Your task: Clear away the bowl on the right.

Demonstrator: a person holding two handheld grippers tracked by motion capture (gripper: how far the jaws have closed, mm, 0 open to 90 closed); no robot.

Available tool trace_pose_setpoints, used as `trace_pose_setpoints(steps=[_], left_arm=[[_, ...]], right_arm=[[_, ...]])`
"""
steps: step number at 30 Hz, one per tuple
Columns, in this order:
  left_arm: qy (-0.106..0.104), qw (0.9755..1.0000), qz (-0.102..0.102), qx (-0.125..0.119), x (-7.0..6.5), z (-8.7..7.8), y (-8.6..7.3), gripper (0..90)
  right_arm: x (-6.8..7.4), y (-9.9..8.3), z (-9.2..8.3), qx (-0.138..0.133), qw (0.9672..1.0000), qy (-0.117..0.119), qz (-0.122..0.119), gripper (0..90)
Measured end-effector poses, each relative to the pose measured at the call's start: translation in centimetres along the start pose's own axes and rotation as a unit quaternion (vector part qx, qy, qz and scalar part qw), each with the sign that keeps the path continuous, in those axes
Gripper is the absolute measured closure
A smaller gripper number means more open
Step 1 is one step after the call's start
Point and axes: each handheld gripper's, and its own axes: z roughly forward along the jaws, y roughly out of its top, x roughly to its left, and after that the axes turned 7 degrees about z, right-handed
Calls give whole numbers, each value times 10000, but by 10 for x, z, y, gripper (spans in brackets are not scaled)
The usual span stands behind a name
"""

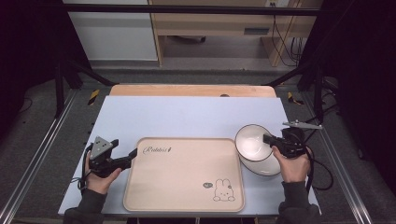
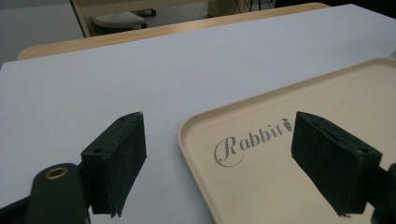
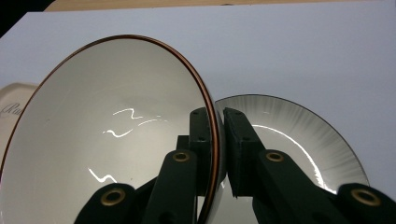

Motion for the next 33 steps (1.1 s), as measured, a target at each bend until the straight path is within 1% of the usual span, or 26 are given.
trace_pose_setpoints(steps=[2, 3, 5, 6, 7, 9, 11, 13, 16, 17, 23, 29, 33], left_arm=[[1, 10000, -3, 0, 0, 0, 0, 176], [6, 10000, 5, 2, 0, 0, 0, 176], [6, 10000, 2, -1, 0, 0, 0, 176], [7, 10000, 2, 0, 0, 0, 0, 176], [5, 10000, -3, -1, 0, 0, 0, 176], [9, 10000, -2, -1, 1, 0, 0, 176], [10, 10000, -2, 3, 1, 0, 0, 176], [14, 10000, -9, 10, 1, 0, 0, 176], [17, 10000, -11, 14, 1, 0, -1, 176], [17, 10000, -11, 14, 1, 0, -1, 176], [30, 10000, -11, 15, 1, 0, -1, 176], [25, 10000, 6, 34, 1, 1, -2, 176], [30, 10000, -2, 51, 1, 2, -2, 176]], right_arm=[[2, 0, 0, 18, 10000, 16, 12, 825], [5, 0, 0, 4, 10000, 47, -30, 825], [7, 1, 0, 5, 10000, 57, -38, 825], [10, 1, -1, -3, 9999, 69, -85, 825], [10, 1, -1, -3, 9999, 69, -85, 825], [15, 1, -1, -23, 9998, 106, -168, 825], [17, 1, -1, -20, 9998, 124, -178, 825], [21, 1, 0, -21, 9996, 143, -247, 825], [25, 2, 0, -24, 9996, 167, -242, 824], [26, 2, 0, -30, 9994, 174, -287, 825], [33, 4, 0, -45, 9991, 264, -329, 824], [44, 8, 5, 1, 9984, 339, -452, 824], [50, 12, 8, -17, 9981, 398, -479, 825]])
